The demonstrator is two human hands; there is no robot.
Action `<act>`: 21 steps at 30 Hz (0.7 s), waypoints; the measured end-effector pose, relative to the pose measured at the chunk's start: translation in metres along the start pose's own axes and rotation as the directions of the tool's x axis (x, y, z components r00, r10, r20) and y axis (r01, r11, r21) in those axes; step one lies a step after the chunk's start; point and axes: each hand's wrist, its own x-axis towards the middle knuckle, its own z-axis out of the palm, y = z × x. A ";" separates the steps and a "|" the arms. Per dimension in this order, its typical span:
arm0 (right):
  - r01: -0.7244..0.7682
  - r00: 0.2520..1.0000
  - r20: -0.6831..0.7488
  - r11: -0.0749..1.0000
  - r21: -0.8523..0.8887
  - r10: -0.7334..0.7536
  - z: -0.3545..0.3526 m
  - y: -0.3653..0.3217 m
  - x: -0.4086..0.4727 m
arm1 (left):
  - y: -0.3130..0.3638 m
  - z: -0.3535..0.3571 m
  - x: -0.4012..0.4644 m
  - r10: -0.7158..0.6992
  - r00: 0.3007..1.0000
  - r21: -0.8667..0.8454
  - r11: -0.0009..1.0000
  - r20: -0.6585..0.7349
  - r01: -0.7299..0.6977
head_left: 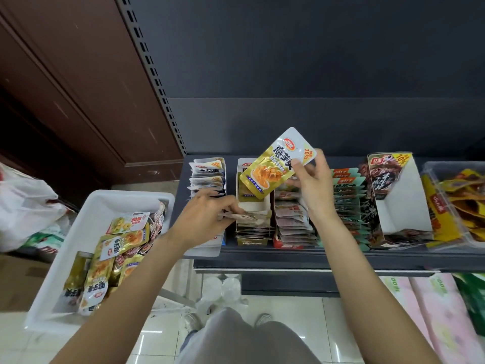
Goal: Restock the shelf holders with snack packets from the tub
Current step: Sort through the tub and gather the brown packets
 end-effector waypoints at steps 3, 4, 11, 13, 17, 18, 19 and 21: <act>0.007 1.000 0.013 1.000 -0.003 -0.007 0.002 0.000 -0.002 | -0.001 0.000 -0.007 0.073 0.995 0.090 0.994 -0.068 -0.067; 0.011 1.000 0.018 1.000 -0.003 -0.011 0.003 0.001 -0.002 | -0.001 0.001 -0.007 0.088 0.995 0.119 0.990 -0.046 -0.082; 0.190 0.962 0.259 0.895 -0.403 -0.088 0.007 0.009 -0.008 | 0.009 0.030 0.008 -0.092 0.930 0.456 0.886 0.356 -0.087; 0.358 0.907 0.398 0.751 -0.556 -0.137 0.013 0.012 -0.014 | 0.008 0.029 0.008 -0.092 0.919 0.468 0.877 0.383 -0.108; 0.531 0.808 0.586 0.503 -0.682 -0.060 0.020 0.018 -0.026 | 0.005 0.017 0.001 -0.007 0.965 0.455 0.883 0.264 -0.119; 0.549 0.797 0.603 0.453 -0.703 -0.031 0.019 0.018 -0.028 | 0.005 0.013 -0.002 0.010 0.972 0.432 0.895 0.235 -0.114; 0.566 0.789 0.614 0.402 -0.720 -0.011 0.017 0.017 -0.029 | 0.004 0.010 -0.005 0.031 0.979 0.402 0.909 0.204 -0.112; 0.603 0.769 0.638 0.298 -0.740 0.029 0.013 0.013 -0.033 | 0.004 0.002 -0.013 0.076 0.993 0.309 0.946 0.095 -0.102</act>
